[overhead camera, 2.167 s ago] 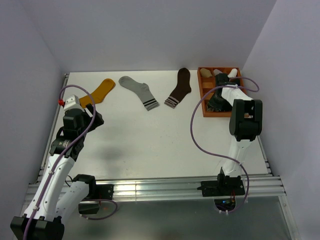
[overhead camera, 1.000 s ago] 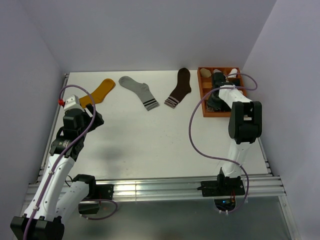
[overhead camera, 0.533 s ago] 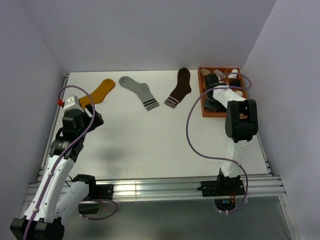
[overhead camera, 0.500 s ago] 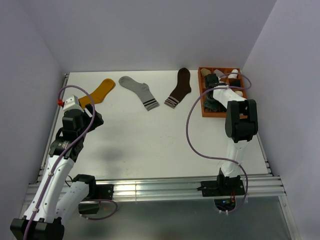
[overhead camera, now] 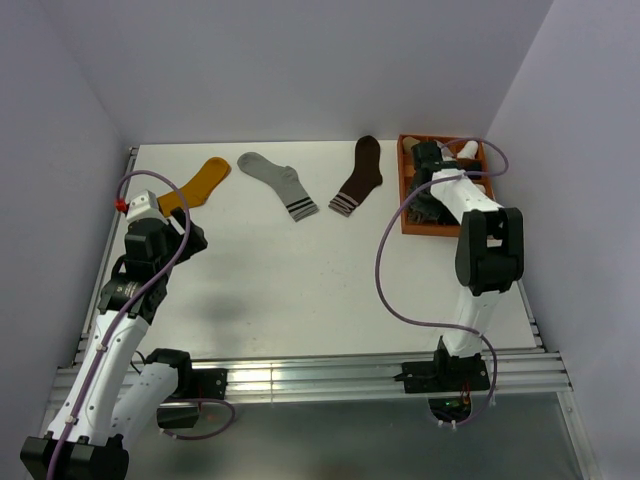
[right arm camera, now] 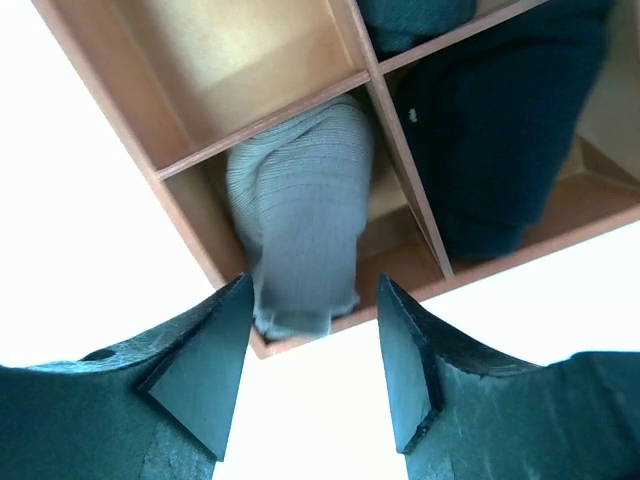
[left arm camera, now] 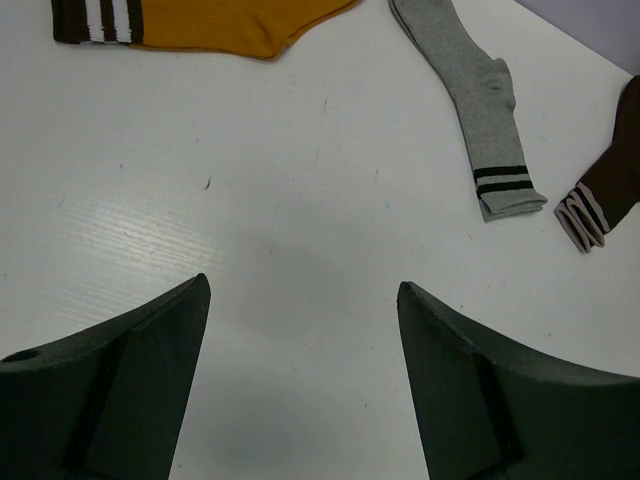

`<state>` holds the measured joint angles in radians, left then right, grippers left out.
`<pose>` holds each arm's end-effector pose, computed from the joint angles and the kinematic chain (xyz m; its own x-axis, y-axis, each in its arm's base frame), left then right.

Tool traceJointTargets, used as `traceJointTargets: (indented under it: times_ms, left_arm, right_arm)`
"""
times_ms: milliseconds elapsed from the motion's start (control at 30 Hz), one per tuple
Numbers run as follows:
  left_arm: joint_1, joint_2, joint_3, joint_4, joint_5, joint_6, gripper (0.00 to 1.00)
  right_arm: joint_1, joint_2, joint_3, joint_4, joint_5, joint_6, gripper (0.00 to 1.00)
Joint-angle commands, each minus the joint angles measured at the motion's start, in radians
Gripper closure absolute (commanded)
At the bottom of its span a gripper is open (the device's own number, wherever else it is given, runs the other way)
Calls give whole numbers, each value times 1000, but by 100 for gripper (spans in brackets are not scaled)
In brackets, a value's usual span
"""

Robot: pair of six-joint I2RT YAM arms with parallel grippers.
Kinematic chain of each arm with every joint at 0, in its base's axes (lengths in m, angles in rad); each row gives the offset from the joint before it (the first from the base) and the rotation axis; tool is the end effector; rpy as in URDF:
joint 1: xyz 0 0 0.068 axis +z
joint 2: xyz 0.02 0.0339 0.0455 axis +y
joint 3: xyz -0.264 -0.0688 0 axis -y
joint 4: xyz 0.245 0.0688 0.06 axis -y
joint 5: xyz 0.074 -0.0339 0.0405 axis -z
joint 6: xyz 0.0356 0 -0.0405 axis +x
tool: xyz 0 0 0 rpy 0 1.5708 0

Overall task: Roll the socks
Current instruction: Place the sock in the storage box.

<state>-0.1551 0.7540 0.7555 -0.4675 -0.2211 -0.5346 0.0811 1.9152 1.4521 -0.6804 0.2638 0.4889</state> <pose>0.1688 -0.0185 0.3057 -0.3602 -0.4468 -0.8189 -0.2630 0.8909 -0.3704 0.3995 0.0232 0.2076 -0.7870 0.3909 -0.4773 0.4521 0.8919 -0.0149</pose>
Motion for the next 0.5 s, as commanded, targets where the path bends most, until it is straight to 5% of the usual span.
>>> traceJointTargets:
  times_ms: [0,300,467]
  left_arm:
    - [-4,-13,-8,40,19,19,19]
    - [-6,-19,-10,40,25,22,19]
    - [-4,-19,-12,41,31,21,19]
  right_arm:
    - [6,-107,24,-5,29,8,41]
    - [-12,-133,19,47,54,22,72]
    - [-23,-78,8,68,34,19,76]
